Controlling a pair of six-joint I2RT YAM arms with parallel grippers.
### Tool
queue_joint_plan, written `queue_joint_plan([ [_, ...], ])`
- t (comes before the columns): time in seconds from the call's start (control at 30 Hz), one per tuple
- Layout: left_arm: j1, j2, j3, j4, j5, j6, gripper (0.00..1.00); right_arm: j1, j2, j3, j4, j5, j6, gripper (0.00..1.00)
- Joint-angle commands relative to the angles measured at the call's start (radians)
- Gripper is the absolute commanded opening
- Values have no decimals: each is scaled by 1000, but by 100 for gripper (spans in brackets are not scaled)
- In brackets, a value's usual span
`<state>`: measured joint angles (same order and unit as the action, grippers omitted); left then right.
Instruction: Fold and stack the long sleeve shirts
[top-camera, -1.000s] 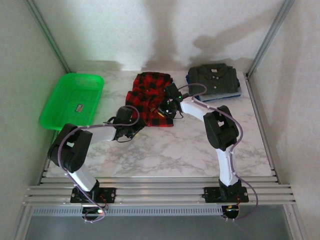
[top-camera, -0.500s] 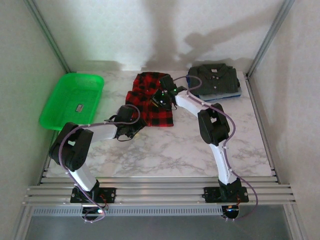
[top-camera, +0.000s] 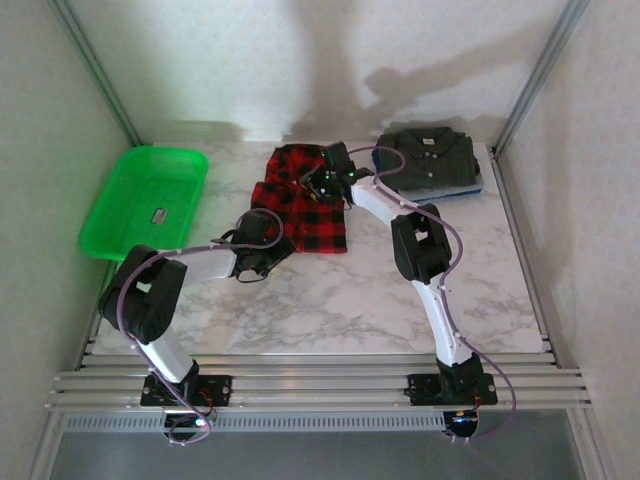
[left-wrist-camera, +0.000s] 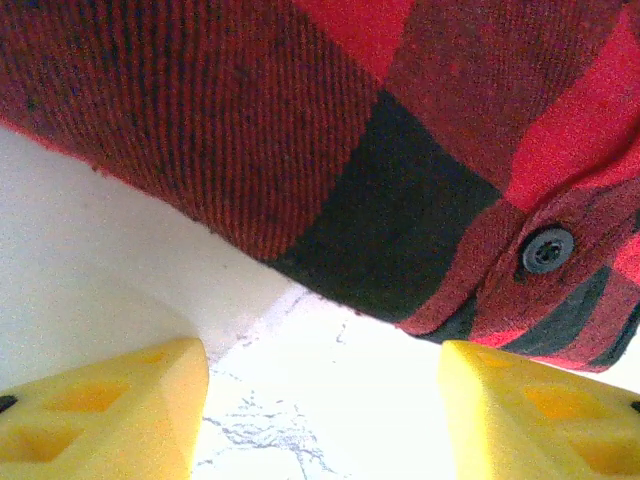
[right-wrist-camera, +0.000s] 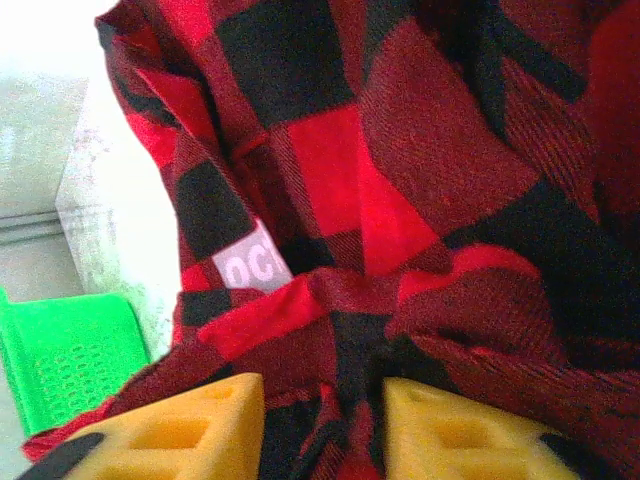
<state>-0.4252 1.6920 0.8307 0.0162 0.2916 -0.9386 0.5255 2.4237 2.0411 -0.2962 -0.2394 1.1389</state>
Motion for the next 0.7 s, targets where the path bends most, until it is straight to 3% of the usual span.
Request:
queue_joint_plan([
  [0.0,-21,-75,29,-44,-6,22,64,-10,-10,51,-32,0,-22,41],
  [0.17,-20,-205,111,-152,-12,40,71,-23,-107,-8,-57,4,-80,53],
  [0.27,-5,-256,168,-206,-23,36,74,-29,-161,7,-184,34,-172,59],
  [0.4,11,-163,299,-206,34,60,71,-27,-226,-16,-339,88,-280,60],
  [0.43,9,-124,343,-224,42,79,67,-25,-245,-46,-346,92,-288,59],
  [0.57,17,43,465,-248,59,134,32,-10,-340,-249,-273,89,-298,52],
  [0.67,22,161,546,-262,63,167,20,2,-390,-393,-184,79,-279,43],
])
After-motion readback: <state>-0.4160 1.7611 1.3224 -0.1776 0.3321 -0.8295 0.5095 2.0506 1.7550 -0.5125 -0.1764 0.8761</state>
